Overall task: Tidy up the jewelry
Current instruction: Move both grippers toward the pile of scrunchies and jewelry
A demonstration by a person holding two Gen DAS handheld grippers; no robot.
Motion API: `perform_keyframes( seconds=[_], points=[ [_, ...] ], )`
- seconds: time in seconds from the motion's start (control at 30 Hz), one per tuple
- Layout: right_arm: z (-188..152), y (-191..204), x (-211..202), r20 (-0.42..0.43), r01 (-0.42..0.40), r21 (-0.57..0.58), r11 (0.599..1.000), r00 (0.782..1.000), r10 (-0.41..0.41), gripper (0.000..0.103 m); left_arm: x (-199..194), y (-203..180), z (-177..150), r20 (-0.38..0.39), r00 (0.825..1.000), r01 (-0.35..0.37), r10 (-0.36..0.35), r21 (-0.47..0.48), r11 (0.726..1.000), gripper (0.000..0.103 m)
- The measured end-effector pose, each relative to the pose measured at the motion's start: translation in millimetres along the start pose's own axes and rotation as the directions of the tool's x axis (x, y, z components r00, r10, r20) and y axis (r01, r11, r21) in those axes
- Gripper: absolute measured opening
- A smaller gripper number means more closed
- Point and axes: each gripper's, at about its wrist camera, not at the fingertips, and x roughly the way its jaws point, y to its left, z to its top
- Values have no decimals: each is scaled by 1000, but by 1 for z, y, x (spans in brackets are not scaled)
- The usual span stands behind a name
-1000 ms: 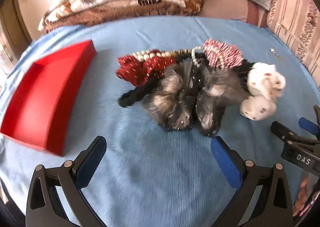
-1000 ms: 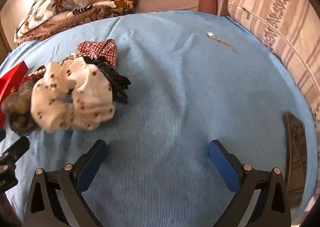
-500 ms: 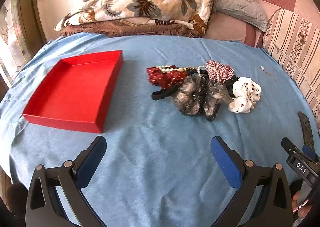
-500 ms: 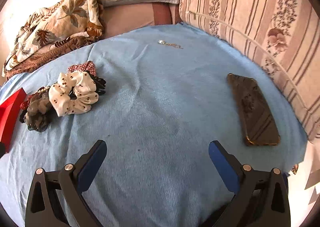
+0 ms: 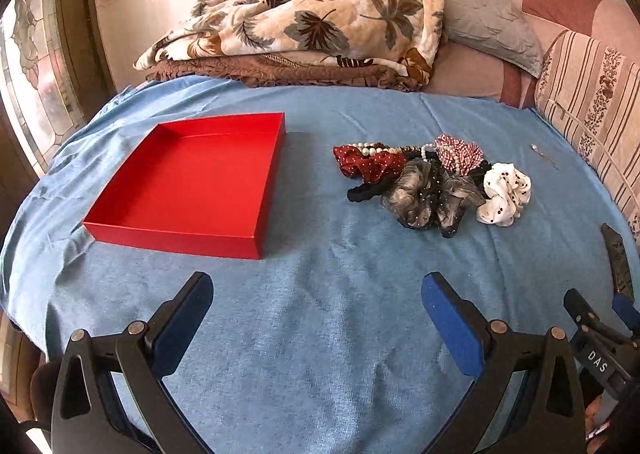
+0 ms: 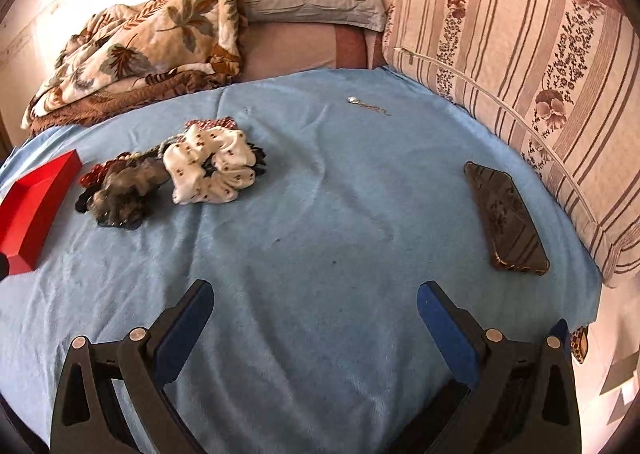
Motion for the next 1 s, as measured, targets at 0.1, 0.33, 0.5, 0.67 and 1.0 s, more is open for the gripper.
perform_keyframes(
  seconds=[0.1,0.33,0.5,0.67,1.0],
  points=[
    [0,6,-7,24,-1,-14,1000,1000,1,103,-5,1,1,16,1000,6,-6,-3,1000,103],
    [6,12,-13,68,-9,-47,999,998,12,103,-18,1,6,52,999,4,-5,5,1000,103],
    [7,15,-13,77,-23,-73,997,997,29,103,-27,-2,10,72,997,11,-13,25,1000,103],
    [11,14,-16,85,-30,-72,997,996,36,103,-34,-5,14,76,997,18,-20,32,999,103],
    [18,20,-22,92,-46,-81,996,994,54,103,-32,-2,12,36,999,17,-18,34,999,103]
  ],
)
